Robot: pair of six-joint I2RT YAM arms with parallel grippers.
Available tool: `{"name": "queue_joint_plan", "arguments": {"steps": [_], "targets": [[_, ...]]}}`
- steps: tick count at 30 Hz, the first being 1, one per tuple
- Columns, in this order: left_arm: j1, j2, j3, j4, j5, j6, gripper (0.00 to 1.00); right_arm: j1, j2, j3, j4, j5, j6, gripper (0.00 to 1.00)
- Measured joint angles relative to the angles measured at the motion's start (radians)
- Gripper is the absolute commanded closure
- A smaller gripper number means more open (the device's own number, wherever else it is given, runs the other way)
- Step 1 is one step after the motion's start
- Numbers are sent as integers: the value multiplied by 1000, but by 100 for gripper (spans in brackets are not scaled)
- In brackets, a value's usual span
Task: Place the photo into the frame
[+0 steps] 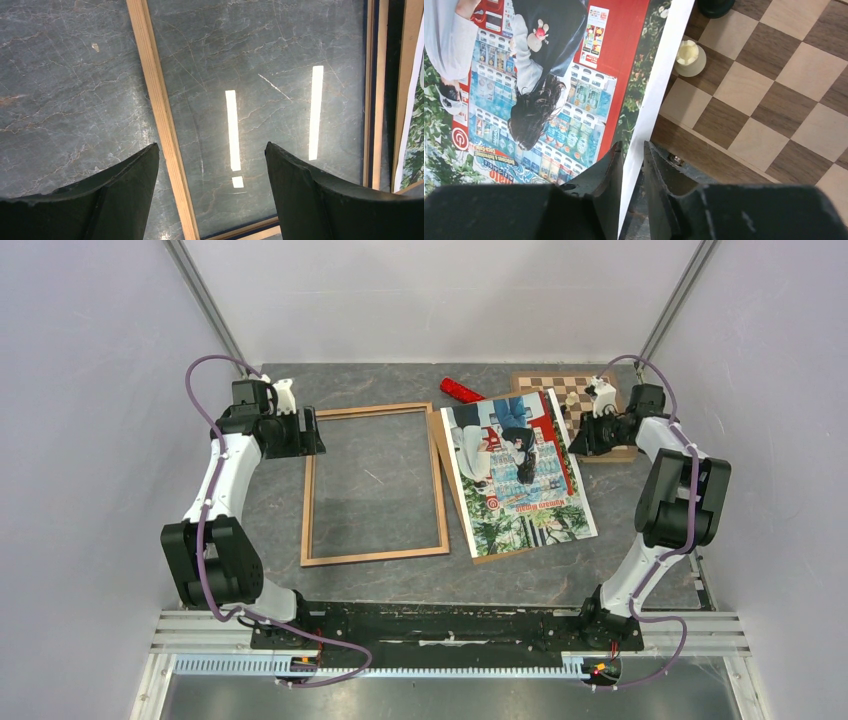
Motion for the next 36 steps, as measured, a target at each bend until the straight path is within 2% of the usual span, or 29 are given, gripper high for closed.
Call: {"name": "queue_joint_plan", "arguments": {"steps": [2,5,16,22,28,36], "targets": [[0,0,0,0,0,0,16,0,0,0,-8,-4,-1,51],[0,0,0,0,0,0,16,1,0,0,-13,-3,-5,43],[0,0,0,0,3,0,16,0,10,0,-7,3,-8,40],[0,0,0,0,4,0,16,0,53,0,-2,-1,-10,51],[0,0,0,0,4,0,16,0,67,0,-1,-23,-18,72],[-2,0,0,0,3,0,16,0,67,1,-2,-43,-18,89]]}}
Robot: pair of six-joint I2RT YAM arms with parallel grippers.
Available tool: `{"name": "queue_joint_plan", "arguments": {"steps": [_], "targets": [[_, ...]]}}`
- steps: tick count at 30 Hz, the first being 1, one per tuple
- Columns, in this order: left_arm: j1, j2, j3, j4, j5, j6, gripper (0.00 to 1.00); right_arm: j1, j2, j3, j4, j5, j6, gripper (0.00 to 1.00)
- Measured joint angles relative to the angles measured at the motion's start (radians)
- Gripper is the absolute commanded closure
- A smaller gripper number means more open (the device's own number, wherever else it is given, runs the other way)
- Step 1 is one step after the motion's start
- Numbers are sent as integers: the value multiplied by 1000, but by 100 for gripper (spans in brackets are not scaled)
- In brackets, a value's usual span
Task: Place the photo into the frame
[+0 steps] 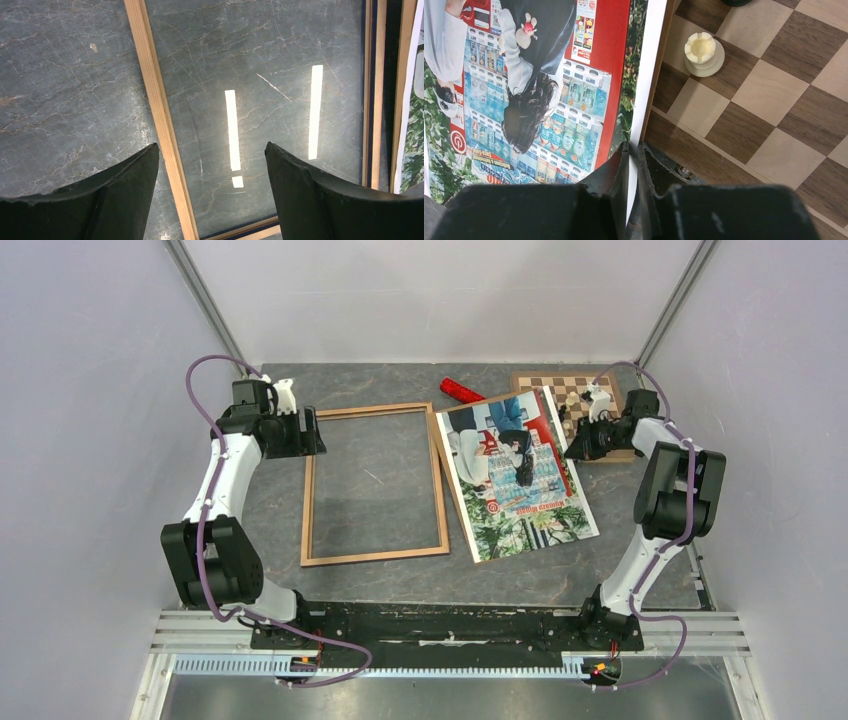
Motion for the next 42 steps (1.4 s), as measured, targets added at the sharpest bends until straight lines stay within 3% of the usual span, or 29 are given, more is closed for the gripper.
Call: {"name": "queue_joint_plan", "arguments": {"steps": [11,30,42], "targets": [[0,0,0,0,0,0,16,0,0,36,-11,-19,8,100],[-20,0,35,-8,27,-1,16,7,-160,102,-50,-55,60,100],[-262,1,146,2,30,-121,16,134,-333,105,-7,-8,198,100]]}}
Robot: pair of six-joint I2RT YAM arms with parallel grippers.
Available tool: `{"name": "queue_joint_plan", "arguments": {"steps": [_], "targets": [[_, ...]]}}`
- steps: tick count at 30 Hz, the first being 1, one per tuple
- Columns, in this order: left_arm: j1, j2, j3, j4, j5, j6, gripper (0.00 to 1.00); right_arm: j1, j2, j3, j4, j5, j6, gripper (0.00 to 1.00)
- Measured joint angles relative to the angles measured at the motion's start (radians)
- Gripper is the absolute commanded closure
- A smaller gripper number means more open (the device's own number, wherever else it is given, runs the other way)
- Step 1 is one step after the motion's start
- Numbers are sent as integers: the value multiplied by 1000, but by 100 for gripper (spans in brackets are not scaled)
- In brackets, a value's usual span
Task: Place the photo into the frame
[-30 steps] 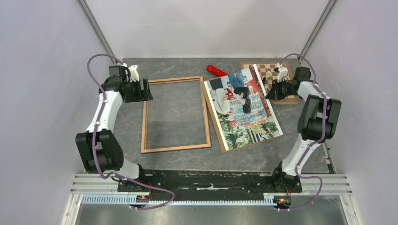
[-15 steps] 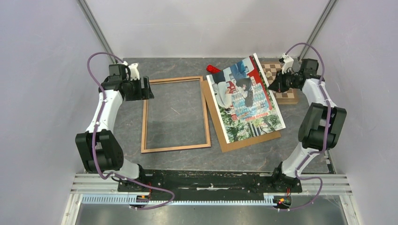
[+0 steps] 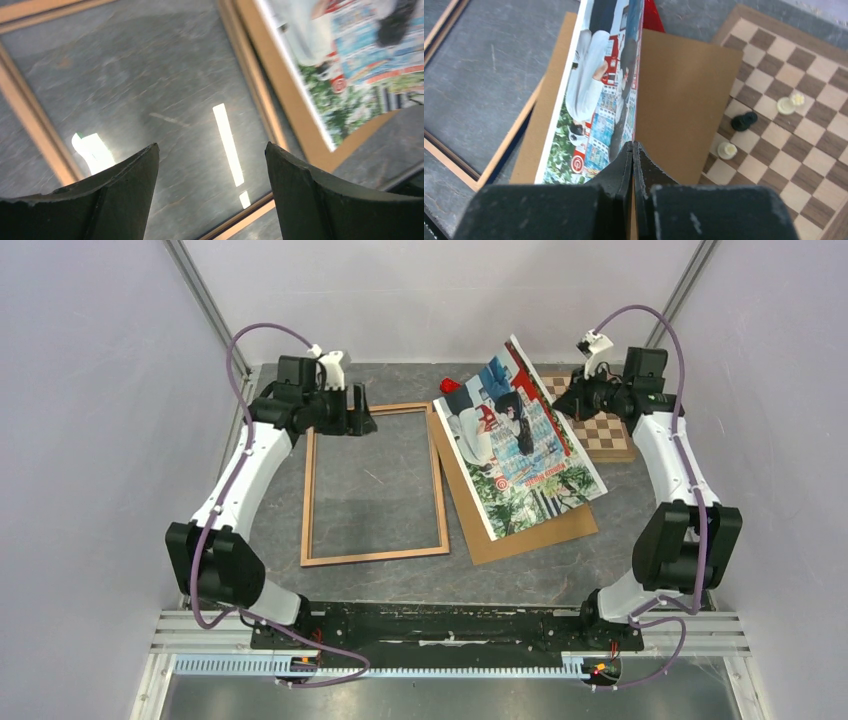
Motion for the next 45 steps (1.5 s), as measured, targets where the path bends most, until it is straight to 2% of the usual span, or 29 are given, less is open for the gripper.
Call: {"name": "queue_joint_plan", "arguments": {"steps": [8,13,21,34,45], "targets": [[-139,100,238,19,58,-187,16,155,-59,22,23,79,87,100],[-167,179,368,25,126,-285,16,222,-59,85,8,95,120,100],[-203,243,469,48,203,-447,16,315,-57,114,8,141,146,100],[-328,388,511,177,222,-875,17,435,-60,118,9,269,151,100],[-357,476,515,197,199,-1021,23,478,-108,73,33,340,154,100]]}}
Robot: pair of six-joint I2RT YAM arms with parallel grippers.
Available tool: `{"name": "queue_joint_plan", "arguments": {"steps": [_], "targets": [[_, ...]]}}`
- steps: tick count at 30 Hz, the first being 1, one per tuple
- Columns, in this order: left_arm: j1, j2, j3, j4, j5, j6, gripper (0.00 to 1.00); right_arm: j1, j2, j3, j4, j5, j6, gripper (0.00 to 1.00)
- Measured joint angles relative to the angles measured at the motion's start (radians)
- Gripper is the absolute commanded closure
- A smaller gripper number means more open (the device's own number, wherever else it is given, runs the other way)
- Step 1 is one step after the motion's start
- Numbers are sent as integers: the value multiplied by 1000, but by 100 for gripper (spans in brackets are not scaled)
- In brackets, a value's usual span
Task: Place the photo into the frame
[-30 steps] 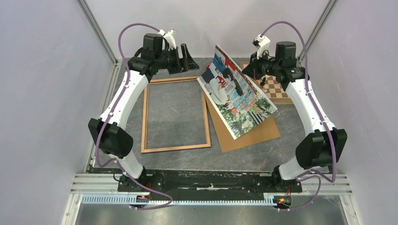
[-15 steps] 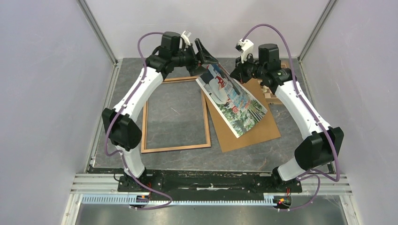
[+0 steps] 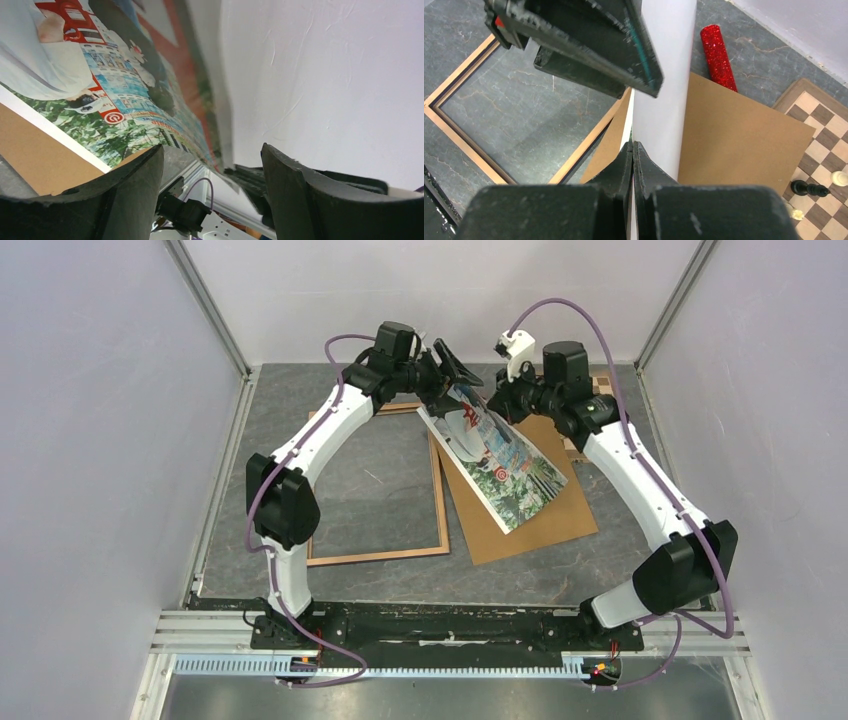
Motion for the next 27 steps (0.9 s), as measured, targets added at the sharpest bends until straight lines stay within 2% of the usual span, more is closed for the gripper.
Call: {"name": "queue_joint_plan", "arguments": {"steps": [9,27], "targets": [[-3,2,6,36,-2,-56,24,56,-3,-45,5,50,-2,100],[-3,18,-30,57,-4,-62,53,132,-16,-54,7,140,-18,100]]}}
